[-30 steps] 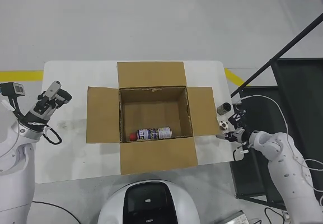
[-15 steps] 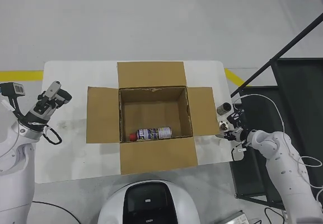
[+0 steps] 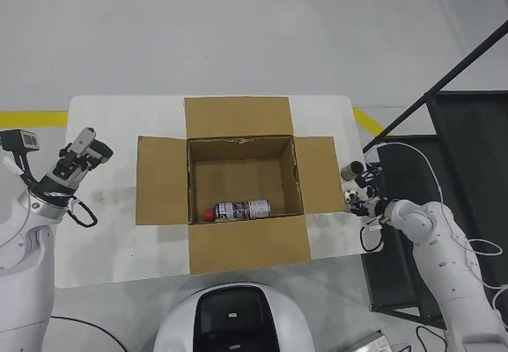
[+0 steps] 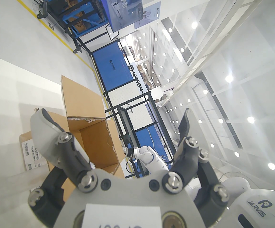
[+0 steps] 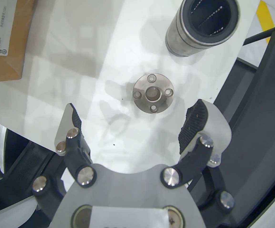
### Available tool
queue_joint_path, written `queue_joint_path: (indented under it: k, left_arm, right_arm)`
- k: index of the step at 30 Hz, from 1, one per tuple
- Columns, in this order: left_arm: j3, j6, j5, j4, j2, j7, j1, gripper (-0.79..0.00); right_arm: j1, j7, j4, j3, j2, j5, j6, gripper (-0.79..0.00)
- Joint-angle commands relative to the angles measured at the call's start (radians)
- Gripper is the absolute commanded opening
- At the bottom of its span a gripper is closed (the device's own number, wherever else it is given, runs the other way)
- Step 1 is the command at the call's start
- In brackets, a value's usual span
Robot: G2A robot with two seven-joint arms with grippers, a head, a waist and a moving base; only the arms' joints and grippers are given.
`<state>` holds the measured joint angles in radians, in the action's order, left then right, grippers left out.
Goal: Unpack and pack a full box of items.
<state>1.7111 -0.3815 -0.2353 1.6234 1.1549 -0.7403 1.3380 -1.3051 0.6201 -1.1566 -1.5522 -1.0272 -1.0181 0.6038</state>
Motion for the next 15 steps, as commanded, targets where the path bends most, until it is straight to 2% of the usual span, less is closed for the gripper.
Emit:
queue_joint_path:
  k: [1, 13, 15]
  left_arm:
    - [0.000, 0.000, 0.000, 0.000, 0.000, 0.000, 0.000, 0.000]
    - [0.000, 0.000, 0.000, 0.000, 0.000, 0.000, 0.000, 0.000]
    - [0.000, 0.000, 0.000, 0.000, 0.000, 0.000, 0.000, 0.000]
  right_arm:
    - [0.021, 0.003, 0.025, 0.017, -0.002, -0.002, 0.003, 0.000]
    - [0.135, -0.036, 0.195, 0.099, -0.014, -0.014, -0.008, 0.000]
    - [0.149, -0.041, 0.216, 0.109, -0.015, -0.017, -0.010, -0.028]
